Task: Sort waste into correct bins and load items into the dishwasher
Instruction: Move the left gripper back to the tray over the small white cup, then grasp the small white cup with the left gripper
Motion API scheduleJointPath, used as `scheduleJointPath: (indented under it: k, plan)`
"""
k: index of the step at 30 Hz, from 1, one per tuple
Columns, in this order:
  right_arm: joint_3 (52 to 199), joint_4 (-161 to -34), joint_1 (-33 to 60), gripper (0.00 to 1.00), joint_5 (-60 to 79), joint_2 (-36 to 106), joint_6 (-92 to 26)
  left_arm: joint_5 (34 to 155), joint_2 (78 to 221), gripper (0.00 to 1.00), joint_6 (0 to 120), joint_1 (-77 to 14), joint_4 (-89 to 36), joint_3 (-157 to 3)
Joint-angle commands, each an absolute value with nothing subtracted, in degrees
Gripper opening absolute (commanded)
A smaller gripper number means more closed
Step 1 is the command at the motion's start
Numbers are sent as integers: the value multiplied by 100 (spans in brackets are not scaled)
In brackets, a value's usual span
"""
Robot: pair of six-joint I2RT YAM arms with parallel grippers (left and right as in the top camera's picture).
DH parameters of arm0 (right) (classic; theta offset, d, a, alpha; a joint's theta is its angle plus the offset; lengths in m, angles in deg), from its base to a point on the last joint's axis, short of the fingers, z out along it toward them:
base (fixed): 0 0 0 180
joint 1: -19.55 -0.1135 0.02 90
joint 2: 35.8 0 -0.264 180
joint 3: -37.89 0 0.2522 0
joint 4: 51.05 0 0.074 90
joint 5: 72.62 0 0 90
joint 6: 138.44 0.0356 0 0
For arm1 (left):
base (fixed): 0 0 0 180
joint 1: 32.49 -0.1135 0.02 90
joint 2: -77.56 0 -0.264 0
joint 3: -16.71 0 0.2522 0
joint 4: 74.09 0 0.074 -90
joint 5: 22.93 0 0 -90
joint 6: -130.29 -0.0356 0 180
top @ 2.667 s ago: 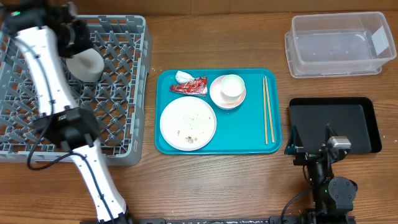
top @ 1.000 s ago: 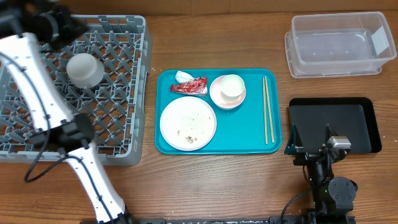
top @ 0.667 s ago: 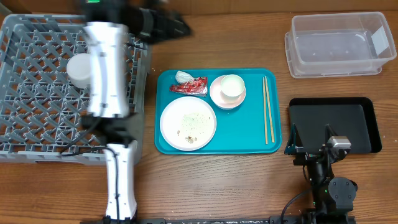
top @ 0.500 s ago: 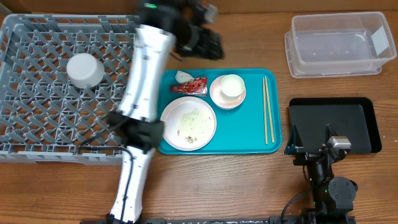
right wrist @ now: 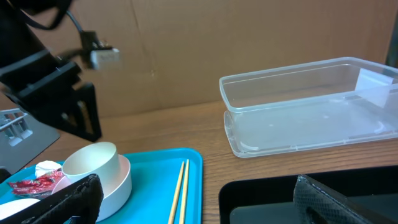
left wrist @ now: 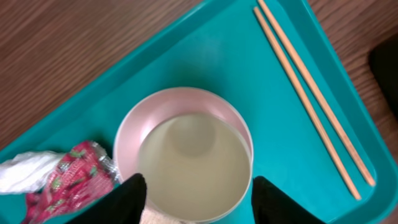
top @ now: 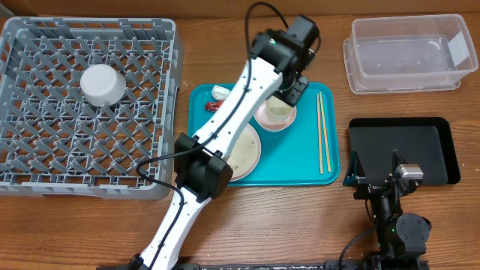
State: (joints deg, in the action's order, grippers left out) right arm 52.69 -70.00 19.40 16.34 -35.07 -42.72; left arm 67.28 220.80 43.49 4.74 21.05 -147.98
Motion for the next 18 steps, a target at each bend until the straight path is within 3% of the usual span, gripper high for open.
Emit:
scheduleJointPath:
  k: [1, 14, 18]
  plan:
    - [5210, -6965, 1918, 100, 1689, -3563, -4311, 6500, 21964, 54, 4371, 629, 1849, -14444]
    - [5210, -6965, 1918, 99, 1689, -3563, -4311, 6881, 21964, 46, 4502, 664, 1427, -13578]
    - [5210, -6965, 1918, 100, 1689, -3563, -4311, 6881, 21964, 34, 4502, 666, 1421, -13517]
